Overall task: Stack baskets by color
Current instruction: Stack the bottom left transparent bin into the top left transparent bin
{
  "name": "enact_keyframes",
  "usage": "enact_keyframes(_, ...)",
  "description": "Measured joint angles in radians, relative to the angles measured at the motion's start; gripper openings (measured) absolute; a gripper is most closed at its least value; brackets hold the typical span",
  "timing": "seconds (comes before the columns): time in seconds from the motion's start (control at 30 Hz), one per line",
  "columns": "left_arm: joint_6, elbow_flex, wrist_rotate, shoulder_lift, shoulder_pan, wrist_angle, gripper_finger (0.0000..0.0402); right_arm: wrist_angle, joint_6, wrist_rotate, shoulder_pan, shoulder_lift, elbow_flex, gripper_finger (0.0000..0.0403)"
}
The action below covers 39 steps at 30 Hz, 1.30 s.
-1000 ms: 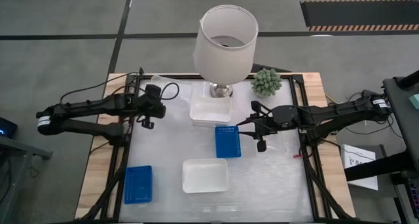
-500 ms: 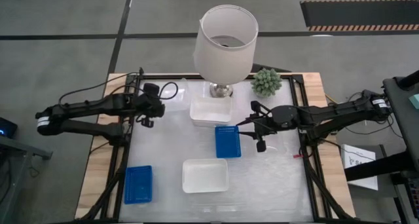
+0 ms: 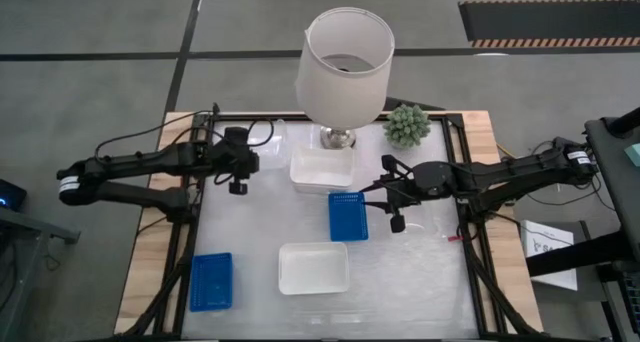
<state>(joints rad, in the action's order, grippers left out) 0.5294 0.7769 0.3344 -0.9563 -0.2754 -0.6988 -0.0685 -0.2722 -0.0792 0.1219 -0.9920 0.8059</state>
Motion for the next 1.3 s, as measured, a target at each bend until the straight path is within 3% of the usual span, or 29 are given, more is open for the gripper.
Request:
enact_keyframes(0.3, 0.004, 0.0, 0.034, -0.079, -0.006, 0.045, 0.0114, 0.007, 0.002, 0.0, 0.0, 0.0, 0.0, 0.012)
enact_keyframes(0.6, 0.09, 0.007, 0.069, -0.06, -0.007, 0.008, 0.0007, 0.007, 0.012, 0.0, 0.0, 0.0, 0.0, 0.012)
enact_keyframes(0.77, 0.295, 0.012, 0.067, -0.015, -0.005, -0.011, 0.0002, 0.007, 0.011, 0.0, 0.0, 0.0, 0.0, 0.012)
enact_keyframes(0.87, 0.369, 0.028, 0.061, 0.002, -0.011, -0.105, 0.0001, 0.007, 0.011, 0.0, 0.0, 0.0, 0.0, 0.012)
enact_keyframes(1.07, 0.344, 0.071, -0.027, 0.013, -0.027, -0.312, 0.0001, 0.007, 0.011, 0.0, 0.0, 0.0, 0.0, 0.012)
enact_keyframes(1.3, 0.342, 0.071, -0.061, 0.007, -0.041, -0.337, 0.0001, 0.008, 0.011, 0.0, 0.0, 0.0, 0.0, 0.012)
